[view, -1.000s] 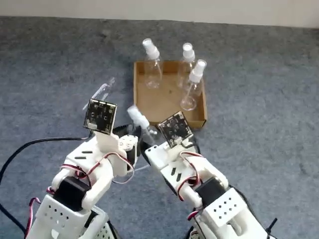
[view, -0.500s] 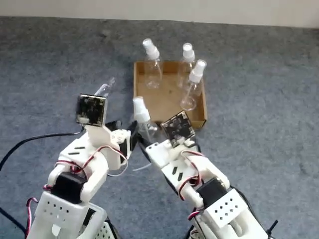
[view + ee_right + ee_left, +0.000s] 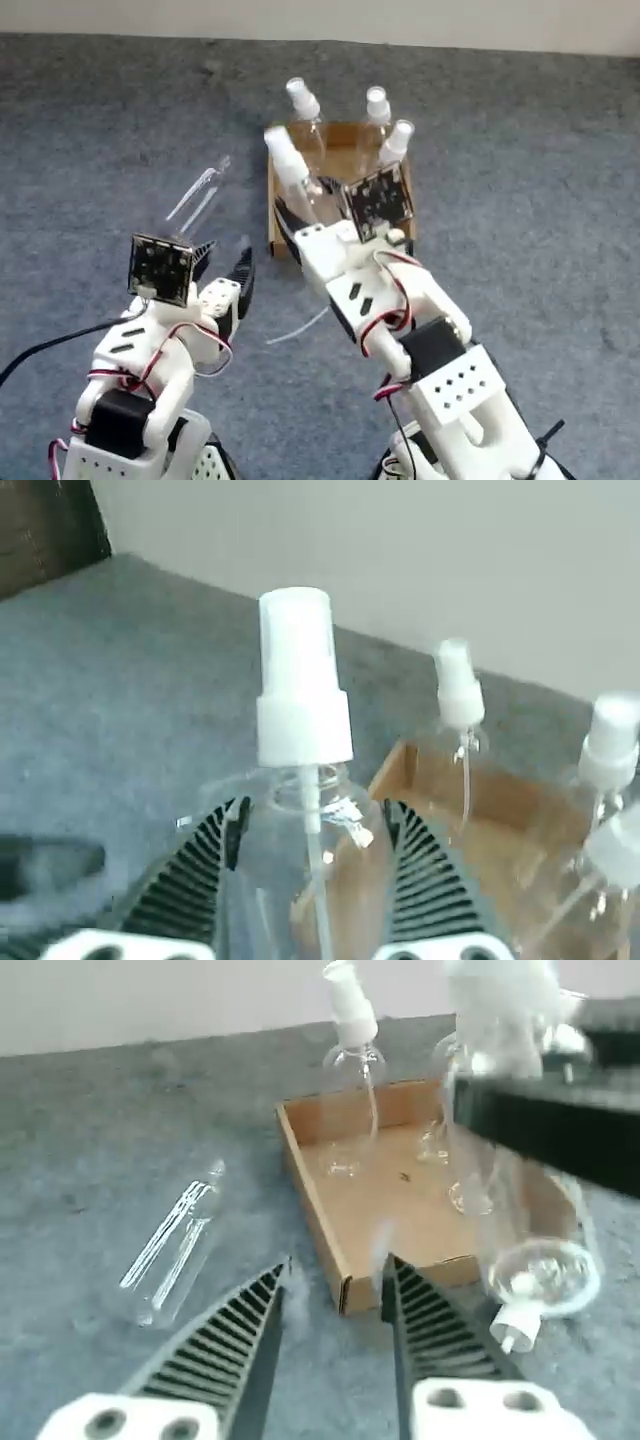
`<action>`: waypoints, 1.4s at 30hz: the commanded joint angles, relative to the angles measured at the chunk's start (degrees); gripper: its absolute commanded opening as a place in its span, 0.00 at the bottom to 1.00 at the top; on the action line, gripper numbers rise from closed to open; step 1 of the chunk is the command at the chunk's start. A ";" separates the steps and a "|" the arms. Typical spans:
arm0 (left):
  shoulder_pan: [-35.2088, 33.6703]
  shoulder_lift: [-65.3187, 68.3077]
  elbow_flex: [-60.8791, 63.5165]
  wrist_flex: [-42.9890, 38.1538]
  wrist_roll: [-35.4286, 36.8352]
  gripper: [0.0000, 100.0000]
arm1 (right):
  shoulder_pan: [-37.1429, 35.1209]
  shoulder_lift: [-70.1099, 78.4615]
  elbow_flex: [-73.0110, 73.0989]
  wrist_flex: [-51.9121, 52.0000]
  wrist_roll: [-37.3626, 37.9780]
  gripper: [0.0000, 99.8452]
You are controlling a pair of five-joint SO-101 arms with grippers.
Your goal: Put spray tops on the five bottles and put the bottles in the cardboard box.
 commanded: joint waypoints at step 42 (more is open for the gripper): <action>-1.89 21.49 1.01 -19.43 -7.30 0.28 | 3.47 15.43 -22.81 10.07 -1.85 0.00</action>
